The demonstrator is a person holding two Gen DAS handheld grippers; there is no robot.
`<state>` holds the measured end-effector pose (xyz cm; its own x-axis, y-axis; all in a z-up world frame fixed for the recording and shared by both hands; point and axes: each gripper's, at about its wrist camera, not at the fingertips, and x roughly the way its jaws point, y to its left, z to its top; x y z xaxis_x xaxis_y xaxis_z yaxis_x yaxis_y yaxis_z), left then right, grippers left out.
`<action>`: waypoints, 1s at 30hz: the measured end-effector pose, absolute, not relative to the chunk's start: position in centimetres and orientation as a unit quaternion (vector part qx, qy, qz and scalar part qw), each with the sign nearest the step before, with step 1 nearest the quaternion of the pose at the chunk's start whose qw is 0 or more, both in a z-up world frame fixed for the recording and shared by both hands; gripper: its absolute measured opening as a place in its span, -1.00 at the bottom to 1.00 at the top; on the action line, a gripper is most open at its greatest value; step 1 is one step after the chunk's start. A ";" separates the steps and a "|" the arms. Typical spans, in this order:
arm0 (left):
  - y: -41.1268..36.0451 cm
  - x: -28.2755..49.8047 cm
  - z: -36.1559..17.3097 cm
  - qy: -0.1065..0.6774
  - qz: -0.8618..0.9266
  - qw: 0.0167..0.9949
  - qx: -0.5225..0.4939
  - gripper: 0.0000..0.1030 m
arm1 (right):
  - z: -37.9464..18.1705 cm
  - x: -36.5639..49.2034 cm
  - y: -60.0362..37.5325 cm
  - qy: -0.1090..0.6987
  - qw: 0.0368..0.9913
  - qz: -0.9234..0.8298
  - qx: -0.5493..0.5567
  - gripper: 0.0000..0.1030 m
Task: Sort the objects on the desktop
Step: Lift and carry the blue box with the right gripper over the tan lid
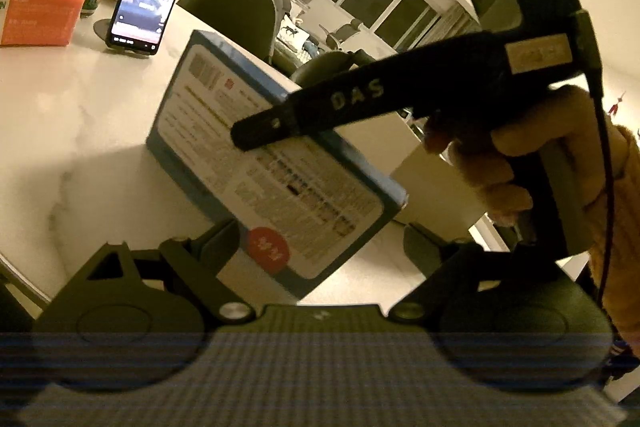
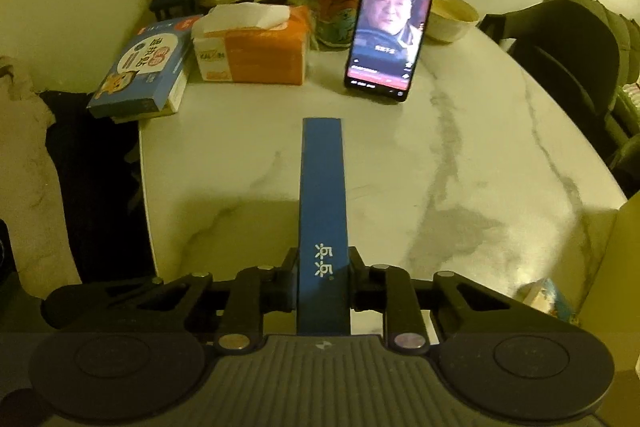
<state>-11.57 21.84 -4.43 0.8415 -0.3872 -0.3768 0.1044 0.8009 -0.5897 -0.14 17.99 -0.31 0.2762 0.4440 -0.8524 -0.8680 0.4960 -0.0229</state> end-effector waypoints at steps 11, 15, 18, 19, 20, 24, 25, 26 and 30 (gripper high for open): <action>21.6 -11.3 -4.5 0.251 -0.137 0.916 -0.283 0.75 | 2.5 1.1 15.2 0.392 0.787 0.418 -0.230 -0.53; 21.4 -11.3 -4.5 0.253 -0.139 0.915 -0.281 0.75 | 3.8 1.9 14.0 0.384 0.799 0.410 -0.217 -0.53; 21.3 -11.4 -4.5 0.254 -0.140 0.915 -0.280 0.75 | 4.9 2.5 13.0 0.378 0.807 0.405 -0.203 -0.53; 21.3 -11.5 -4.5 0.254 -0.140 0.915 -0.280 0.75 | 5.2 2.6 12.7 0.375 0.811 0.403 -0.200 -0.53; 21.3 -11.5 -4.5 0.254 -0.140 0.915 -0.280 0.75 | 5.6 2.8 12.4 0.372 0.814 0.400 -0.198 -0.53; 21.3 -11.4 -4.5 0.255 -0.140 0.915 -0.279 0.75 | 6.8 3.7 11.1 0.363 0.827 0.388 -0.185 -0.53; 21.2 -11.4 -4.5 0.256 -0.141 0.915 -0.279 0.75 | 7.1 3.8 10.7 0.362 0.829 0.385 -0.182 -0.53; 21.1 -11.6 -4.5 0.256 -0.141 0.915 -0.278 0.75 | 7.4 4.0 10.4 0.360 0.832 0.382 -0.179 -0.53; 20.9 -11.3 -4.6 0.259 -0.143 0.914 -0.277 0.75 | 8.4 4.6 9.1 0.353 0.843 0.370 -0.166 -0.53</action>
<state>-11.34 20.92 -4.60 0.8253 -0.4053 -0.3933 0.1186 0.8053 -0.5809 4.58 9.10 8.40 0.4773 0.5072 -0.7176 -0.7416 0.6706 -0.0193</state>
